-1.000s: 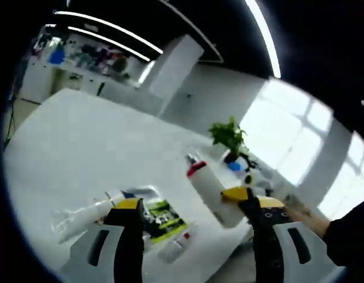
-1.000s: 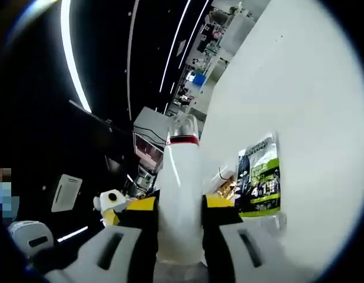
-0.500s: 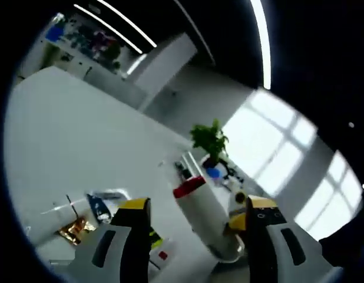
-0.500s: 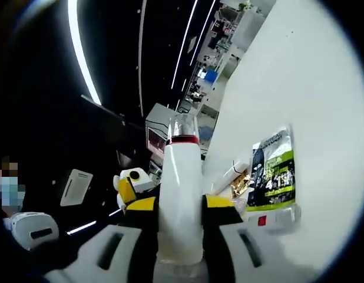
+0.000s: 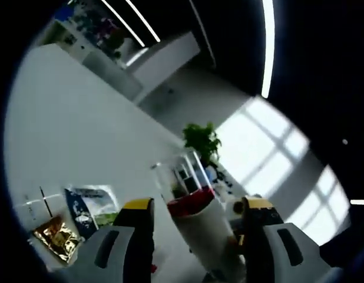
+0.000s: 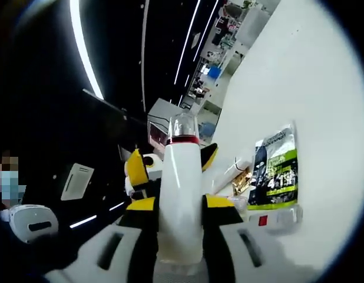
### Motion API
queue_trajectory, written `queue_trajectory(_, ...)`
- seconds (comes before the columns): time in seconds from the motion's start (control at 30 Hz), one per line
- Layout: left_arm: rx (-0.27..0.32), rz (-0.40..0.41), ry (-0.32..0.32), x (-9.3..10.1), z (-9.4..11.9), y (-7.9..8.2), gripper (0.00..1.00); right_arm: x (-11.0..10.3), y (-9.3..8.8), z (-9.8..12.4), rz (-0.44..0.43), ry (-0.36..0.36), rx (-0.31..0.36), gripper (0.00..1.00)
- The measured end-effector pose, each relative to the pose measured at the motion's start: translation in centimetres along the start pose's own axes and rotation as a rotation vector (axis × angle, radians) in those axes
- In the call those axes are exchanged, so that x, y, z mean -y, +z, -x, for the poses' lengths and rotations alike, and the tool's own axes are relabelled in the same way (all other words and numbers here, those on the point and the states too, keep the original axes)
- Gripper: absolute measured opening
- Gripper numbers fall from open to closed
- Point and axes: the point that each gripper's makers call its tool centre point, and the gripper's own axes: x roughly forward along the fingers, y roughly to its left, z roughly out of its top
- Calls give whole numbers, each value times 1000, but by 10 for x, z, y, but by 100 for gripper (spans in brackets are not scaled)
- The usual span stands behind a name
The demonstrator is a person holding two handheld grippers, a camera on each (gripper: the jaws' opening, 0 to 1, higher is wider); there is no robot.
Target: Arrange the skincare products in the storage area until every visible bottle or jar stands upright without overlapping.
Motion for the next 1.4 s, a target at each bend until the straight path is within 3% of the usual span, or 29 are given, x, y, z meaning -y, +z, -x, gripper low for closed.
queue_trajectory(0.33, 9, 70, -31, -5, 4, -2, 32, 9, 2, 3, 7, -24, -2, 28)
queue_trajectory(0.63, 23, 63, -58, 5, 4, -7, 30, 11, -1, 4, 43, -35, -28, 28)
queue_trajectory(1.03, 43, 95, -68, 6, 9, -2, 27, 11, -7, -1, 86, -29, -51, 29)
queue_trajectory(1.4, 43, 92, -115, 16, 10, 0, 25, 14, -11, -5, 97, -36, -68, 31)
